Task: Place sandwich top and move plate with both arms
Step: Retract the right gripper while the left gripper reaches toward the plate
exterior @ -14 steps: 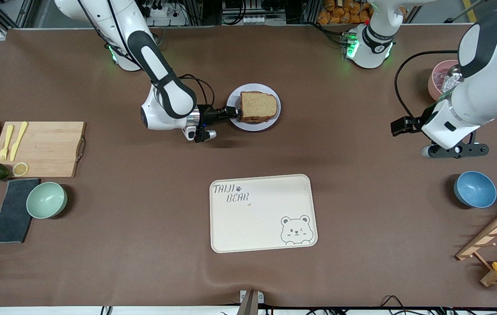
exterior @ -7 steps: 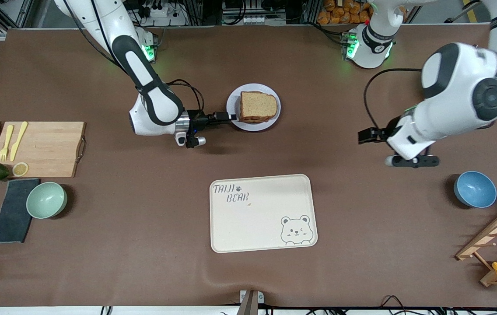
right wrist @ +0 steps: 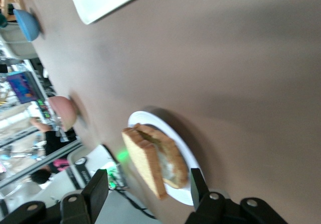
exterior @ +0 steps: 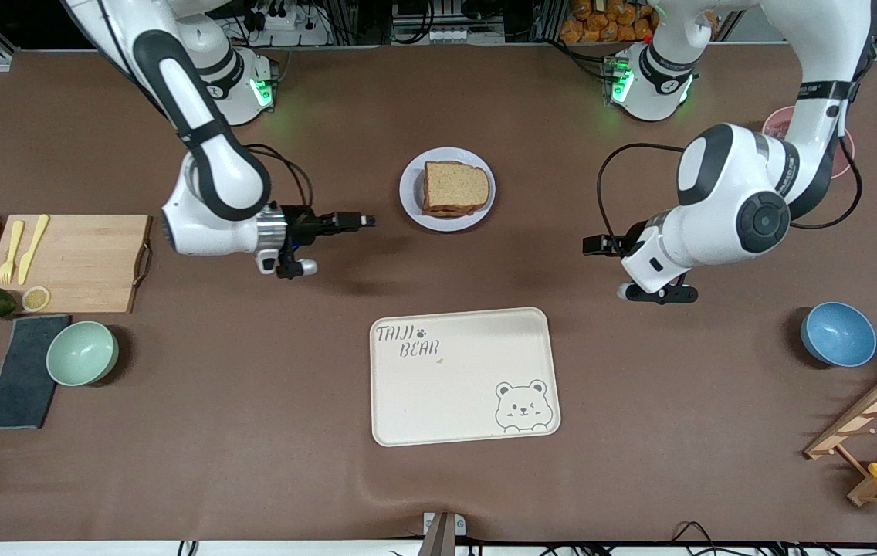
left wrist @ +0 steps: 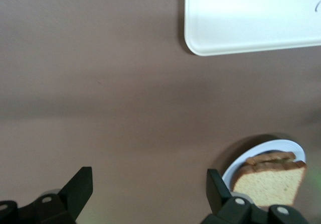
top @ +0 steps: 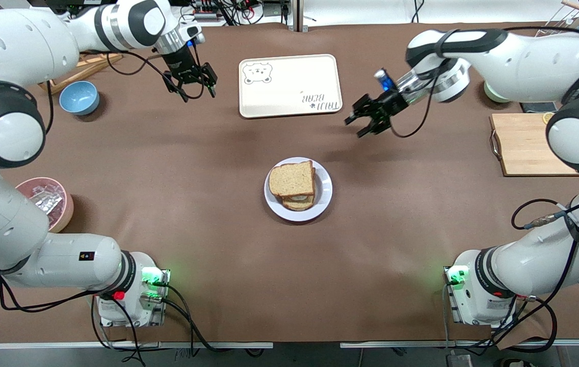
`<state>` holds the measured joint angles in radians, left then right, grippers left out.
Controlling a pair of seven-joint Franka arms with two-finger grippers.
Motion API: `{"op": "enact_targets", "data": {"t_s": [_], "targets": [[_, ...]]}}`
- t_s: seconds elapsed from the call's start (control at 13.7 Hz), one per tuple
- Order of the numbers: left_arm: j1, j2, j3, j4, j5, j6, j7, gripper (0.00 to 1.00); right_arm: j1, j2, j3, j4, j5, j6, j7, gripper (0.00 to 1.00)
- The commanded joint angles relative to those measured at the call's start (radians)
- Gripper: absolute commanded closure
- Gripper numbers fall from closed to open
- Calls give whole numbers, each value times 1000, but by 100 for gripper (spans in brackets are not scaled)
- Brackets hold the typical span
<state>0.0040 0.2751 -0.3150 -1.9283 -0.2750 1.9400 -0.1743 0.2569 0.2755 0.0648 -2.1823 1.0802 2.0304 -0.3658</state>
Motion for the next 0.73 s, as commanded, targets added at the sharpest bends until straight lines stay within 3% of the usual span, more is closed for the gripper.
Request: {"op": "enact_targets", "data": {"t_s": [0.0, 0.29, 0.66], "targets": [[13, 7, -6, -44, -68, 14, 32, 0, -103, -25, 1, 56, -150, -103, 31, 0], [-4, 74, -7, -77, -125, 14, 16, 0, -281, -15, -3, 263, -475, -324, 88, 0], [-59, 128, -7, -106, -203, 71, -24, 0, -389, -13, -5, 484, -675, -467, 116, 0]]}}
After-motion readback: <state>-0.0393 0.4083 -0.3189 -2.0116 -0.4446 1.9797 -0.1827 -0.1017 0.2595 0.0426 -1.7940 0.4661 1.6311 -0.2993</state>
